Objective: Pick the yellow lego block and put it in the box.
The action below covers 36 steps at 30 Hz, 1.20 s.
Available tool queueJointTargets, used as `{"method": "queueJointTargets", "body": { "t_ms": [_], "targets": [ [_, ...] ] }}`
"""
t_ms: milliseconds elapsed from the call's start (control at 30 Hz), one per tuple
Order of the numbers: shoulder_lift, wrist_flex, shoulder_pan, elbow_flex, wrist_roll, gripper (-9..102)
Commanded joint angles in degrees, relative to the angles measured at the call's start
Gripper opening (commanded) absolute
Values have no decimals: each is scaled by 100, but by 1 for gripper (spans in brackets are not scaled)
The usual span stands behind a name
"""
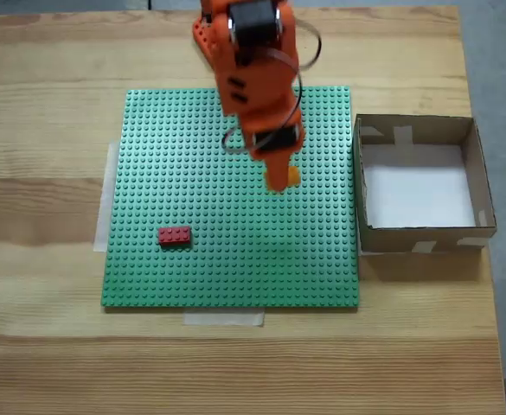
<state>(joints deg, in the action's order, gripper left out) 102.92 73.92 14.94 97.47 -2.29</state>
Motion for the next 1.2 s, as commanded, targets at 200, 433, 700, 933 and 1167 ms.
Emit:
{"method": "queueJointTargets", "body": {
  "t_ms": [200,433,700,933,1167],
  "targets": [
    [1521,448,800,70,-352,-1],
    [1591,360,1644,-185,-448,-1],
    [1512,26,2215,-193,-343,-1],
    [1204,-105,2610,-299,-185,-1],
    [598,-220,2848,-598,105,-1]
  ]
}}
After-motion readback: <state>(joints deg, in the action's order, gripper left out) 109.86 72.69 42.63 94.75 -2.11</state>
